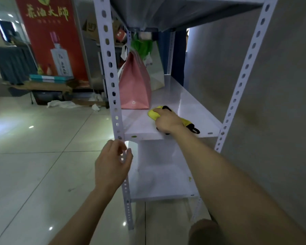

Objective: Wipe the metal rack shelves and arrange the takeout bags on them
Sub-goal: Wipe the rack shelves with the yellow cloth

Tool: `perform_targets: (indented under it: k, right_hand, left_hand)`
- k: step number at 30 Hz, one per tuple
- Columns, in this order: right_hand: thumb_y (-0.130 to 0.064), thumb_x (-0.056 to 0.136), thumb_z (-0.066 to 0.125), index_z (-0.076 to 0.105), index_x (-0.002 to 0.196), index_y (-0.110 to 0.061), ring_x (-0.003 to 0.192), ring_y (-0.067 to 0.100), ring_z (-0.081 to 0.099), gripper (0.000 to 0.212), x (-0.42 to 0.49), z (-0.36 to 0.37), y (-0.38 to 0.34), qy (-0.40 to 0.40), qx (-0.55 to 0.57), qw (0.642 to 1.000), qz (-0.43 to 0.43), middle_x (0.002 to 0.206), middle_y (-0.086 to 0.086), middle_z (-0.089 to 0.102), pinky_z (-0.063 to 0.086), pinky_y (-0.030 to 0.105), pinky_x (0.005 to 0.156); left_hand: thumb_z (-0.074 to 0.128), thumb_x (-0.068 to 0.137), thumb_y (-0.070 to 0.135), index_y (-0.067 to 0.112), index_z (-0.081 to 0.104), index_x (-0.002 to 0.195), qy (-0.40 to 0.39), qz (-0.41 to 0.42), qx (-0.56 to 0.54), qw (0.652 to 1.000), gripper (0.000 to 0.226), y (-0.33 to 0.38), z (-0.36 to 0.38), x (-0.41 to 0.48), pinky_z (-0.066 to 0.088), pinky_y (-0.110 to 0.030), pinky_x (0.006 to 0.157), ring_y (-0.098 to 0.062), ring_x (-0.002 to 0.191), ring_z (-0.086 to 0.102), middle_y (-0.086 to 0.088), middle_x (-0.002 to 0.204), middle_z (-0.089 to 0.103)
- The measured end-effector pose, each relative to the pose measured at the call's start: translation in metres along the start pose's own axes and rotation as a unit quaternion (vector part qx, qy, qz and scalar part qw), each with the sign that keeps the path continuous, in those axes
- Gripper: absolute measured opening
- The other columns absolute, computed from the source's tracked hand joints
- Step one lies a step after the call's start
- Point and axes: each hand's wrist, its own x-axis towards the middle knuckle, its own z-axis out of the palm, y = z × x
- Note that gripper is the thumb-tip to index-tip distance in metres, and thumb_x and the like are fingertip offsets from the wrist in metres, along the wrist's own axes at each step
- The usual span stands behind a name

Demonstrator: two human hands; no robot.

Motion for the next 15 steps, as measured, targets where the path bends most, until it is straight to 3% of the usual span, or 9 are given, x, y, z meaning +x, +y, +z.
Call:
perform_targets:
  k: [3,6,8,11,15]
  right_hand:
    - [-0.015,0.101,0.047,0.040,0.161,-0.033,0.151,0.029,0.036,0.064,-0.034,0.004,-0.006,-0.011,0.012,0.999,-0.050,0.169,0.005,0.033,0.031,0.038,0.122]
    - [-0.015,0.100,0.047,0.041,0.161,-0.037,0.152,0.025,0.035,0.065,-0.056,-0.014,0.022,0.004,0.040,0.999,-0.037,0.170,-0.002,0.033,0.029,0.036,0.124]
    - [-0.027,0.105,0.046,0.042,0.160,-0.038,0.152,0.024,0.037,0.057,-0.064,-0.033,0.054,0.042,0.043,0.998,0.011,0.170,-0.005,0.034,0.027,0.037,0.125]
    - [-0.054,0.107,0.038,0.044,0.158,-0.039,0.144,0.031,0.045,0.053,-0.065,-0.055,0.093,0.083,0.031,0.993,0.081,0.164,-0.002,0.042,0.031,0.050,0.123]
    - [-0.034,0.109,0.040,0.044,0.159,-0.026,0.140,0.036,0.047,0.051,-0.046,-0.040,0.083,0.107,-0.003,0.991,0.079,0.158,0.011,0.046,0.038,0.044,0.116]
  left_hand:
    - [0.083,0.089,0.038,0.020,0.052,0.119,0.048,-0.153,-0.067,0.985,0.046,-0.007,0.010,0.009,0.050,-0.040,0.075,-0.022,0.096,0.062,0.002,0.114,0.056]
    - [0.085,0.091,0.034,0.011,0.038,0.155,-0.010,-0.192,-0.109,0.975,0.083,-0.009,0.025,0.021,0.055,-0.048,0.093,-0.027,0.120,0.063,-0.009,0.145,0.052]
    - [0.079,0.097,0.025,0.010,0.037,0.157,-0.042,-0.179,-0.126,0.975,0.076,-0.011,0.030,0.029,0.052,-0.043,0.087,-0.030,0.115,0.068,-0.006,0.133,0.063]
    - [0.070,0.103,0.020,0.012,0.043,0.153,-0.057,-0.159,-0.104,0.980,0.057,-0.019,0.030,0.034,0.050,-0.041,0.082,-0.031,0.109,0.070,0.000,0.119,0.066]
    - [0.076,0.099,0.017,0.018,0.046,0.148,-0.089,-0.151,-0.067,0.982,0.057,-0.029,0.025,0.041,0.054,-0.042,0.084,-0.026,0.105,0.072,0.004,0.121,0.069]
